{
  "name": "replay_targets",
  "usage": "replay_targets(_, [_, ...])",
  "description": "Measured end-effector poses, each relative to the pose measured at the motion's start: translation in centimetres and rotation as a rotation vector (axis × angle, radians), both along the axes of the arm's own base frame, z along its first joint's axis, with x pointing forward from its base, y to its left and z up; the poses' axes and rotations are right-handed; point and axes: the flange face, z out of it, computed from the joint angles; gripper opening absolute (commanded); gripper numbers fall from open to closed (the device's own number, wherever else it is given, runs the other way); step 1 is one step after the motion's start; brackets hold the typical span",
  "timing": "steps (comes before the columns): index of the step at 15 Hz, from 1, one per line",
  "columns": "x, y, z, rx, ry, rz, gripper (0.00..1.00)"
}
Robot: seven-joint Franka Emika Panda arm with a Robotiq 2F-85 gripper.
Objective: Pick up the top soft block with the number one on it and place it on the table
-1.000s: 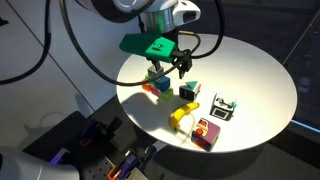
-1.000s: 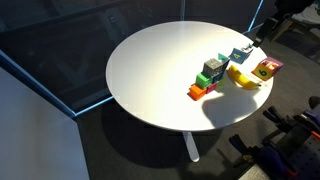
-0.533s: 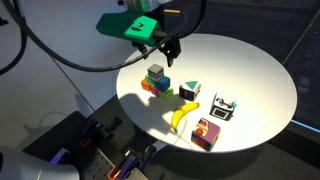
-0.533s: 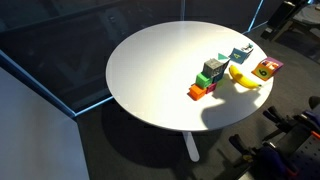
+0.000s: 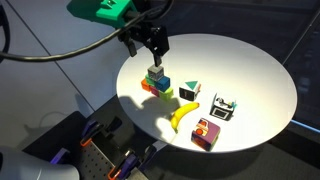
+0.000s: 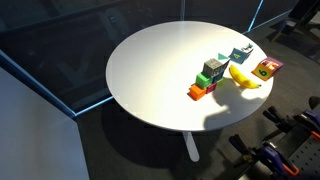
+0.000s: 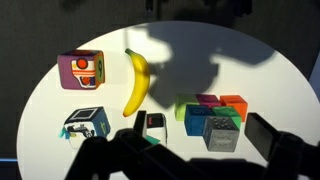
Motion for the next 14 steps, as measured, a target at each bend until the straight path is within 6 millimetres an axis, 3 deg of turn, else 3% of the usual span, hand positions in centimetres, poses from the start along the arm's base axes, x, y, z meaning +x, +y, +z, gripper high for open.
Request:
replay_targets(8, [-2.7,0.4,1.4,-0.013,0.105,-0.057,1.00])
replay_targets(14, [-3.0,0.5,1.9,-0.013,0.103,-0.046,1.00])
